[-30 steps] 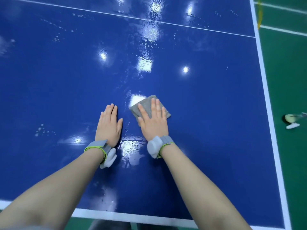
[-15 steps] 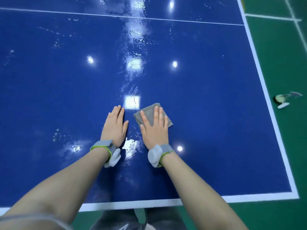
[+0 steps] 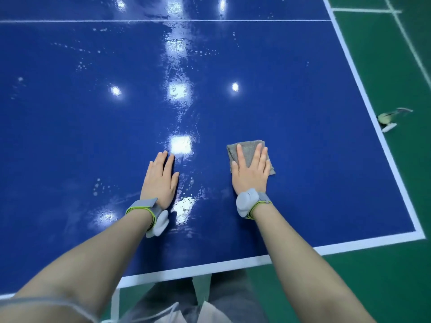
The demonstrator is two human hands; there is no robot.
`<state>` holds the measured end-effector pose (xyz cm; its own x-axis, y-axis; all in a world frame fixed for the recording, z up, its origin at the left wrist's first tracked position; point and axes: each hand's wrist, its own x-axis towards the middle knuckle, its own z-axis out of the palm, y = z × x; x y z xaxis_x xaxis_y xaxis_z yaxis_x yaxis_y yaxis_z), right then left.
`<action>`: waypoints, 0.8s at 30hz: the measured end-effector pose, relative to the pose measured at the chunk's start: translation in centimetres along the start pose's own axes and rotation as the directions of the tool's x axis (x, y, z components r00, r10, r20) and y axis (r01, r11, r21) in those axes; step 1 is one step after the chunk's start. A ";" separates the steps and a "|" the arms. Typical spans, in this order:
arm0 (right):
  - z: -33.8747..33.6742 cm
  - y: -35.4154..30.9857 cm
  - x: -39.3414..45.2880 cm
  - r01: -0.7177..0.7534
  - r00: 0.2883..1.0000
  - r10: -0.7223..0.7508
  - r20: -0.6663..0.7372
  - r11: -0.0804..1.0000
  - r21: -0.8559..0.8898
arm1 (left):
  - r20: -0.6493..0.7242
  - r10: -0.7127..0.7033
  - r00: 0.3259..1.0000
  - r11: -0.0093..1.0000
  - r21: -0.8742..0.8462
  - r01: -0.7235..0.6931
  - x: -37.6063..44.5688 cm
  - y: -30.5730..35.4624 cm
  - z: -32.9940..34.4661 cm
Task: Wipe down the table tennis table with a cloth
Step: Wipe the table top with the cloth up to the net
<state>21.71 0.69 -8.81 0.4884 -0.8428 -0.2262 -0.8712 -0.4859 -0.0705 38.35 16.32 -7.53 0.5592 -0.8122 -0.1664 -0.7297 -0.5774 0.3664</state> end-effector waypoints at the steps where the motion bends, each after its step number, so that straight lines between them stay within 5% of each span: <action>1: 0.3 -0.8 -0.6 0.019 1.000 -0.019 0.003 1.000 0.000 | 0.001 0.003 1.000 1.000 0.000 -0.003 -0.3 -0.3 0.0; 13: 3.1 -6.0 -7.8 0.334 0.932 -0.339 -0.132 0.941 -0.054 | 0.010 0.042 0.999 0.999 0.005 -0.042 -2.5 -1.7 -0.3; 18: 2.3 -1.3 -6.1 0.020 0.988 -0.015 -0.151 0.999 0.029 | 0.030 0.062 0.998 0.998 0.011 -0.062 -3.3 -2.5 -0.4; 24: 2.3 -2.3 -7.9 -0.097 0.991 0.101 -0.084 0.994 0.053 | 0.044 0.084 0.995 0.996 0.007 -0.085 -4.0 -3.0 -0.5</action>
<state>19.73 8.96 -9.07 0.4005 -0.9040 -0.1499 -0.9157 -0.3891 -0.1000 38.50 21.40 -7.53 0.4777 -0.8609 -0.1752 -0.7773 -0.5071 0.3723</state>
